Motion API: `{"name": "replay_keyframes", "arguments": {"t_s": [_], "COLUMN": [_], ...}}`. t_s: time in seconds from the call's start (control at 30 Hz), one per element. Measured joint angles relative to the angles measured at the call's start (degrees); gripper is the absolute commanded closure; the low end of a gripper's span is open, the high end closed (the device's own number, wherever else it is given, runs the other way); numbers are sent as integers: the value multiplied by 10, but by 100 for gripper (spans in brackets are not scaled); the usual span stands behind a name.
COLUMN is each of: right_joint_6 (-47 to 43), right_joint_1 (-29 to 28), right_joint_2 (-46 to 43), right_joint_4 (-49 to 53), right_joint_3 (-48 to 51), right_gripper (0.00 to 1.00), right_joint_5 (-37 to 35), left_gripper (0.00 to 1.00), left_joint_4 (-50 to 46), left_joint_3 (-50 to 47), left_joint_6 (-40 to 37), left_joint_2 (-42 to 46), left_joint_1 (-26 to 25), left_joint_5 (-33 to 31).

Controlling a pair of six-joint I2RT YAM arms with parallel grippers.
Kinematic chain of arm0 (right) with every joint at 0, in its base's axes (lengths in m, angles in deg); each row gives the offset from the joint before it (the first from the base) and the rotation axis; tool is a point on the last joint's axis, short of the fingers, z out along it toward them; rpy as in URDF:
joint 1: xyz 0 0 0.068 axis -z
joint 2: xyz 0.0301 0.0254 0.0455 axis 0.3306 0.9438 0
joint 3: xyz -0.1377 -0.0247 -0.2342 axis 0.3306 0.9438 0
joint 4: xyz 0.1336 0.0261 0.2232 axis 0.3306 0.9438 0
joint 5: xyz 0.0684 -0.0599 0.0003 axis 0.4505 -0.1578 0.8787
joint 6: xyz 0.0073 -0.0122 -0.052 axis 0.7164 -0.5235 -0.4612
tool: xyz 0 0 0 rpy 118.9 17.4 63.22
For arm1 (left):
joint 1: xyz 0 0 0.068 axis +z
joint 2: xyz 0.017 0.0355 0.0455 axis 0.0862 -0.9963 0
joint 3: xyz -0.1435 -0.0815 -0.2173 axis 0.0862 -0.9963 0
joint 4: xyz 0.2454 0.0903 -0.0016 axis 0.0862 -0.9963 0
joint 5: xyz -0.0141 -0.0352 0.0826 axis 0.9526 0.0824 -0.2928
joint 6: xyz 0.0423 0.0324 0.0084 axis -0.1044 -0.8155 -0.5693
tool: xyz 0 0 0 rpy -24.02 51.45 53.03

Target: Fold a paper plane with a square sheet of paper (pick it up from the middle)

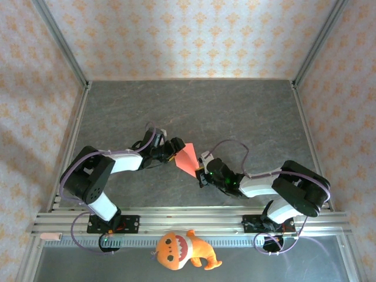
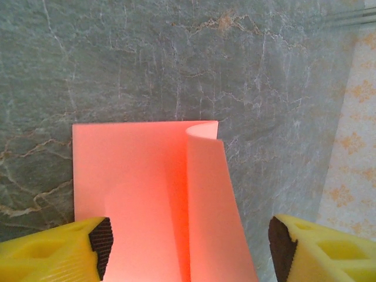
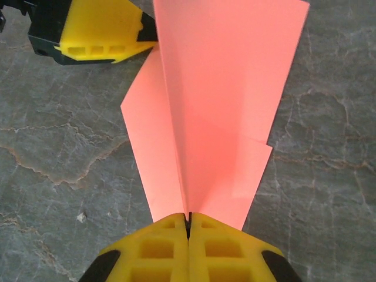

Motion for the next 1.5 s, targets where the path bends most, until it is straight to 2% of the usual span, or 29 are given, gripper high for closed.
{"name": "replay_keyframes", "arguments": {"t_s": [0.3,0.53,0.6,0.87,1.0,1.03,1.33,1.5], "right_joint_6": [-39,-62,-68,-97,-121,-127,-176,-196], "right_joint_1": [-29,-41,-42,-44,-47,-49,-61,-64], "right_joint_2": [5,17,19,20,20,20,20,25], "right_joint_4": [25,29,30,29,29,29,29,28], "right_joint_3": [-28,-28,-28,-28,-28,-28,-28,-28], "right_gripper": [94,92,91,81,79,77,68,68], "right_joint_5": [-49,-67,-70,-85,-98,-102,-148,-170], "left_gripper": [42,46,51,85,91,95,96,96], "left_joint_4": [24,28,30,34,42,42,44,45], "left_joint_3": [14,14,14,11,5,5,5,5], "left_joint_6": [16,23,26,37,41,44,44,43], "left_joint_2": [-10,-26,-26,-26,-26,-26,-26,-26], "left_joint_1": [0,0,0,0,0,0,0,-1], "left_joint_5": [14,15,15,14,14,14,15,15]}}
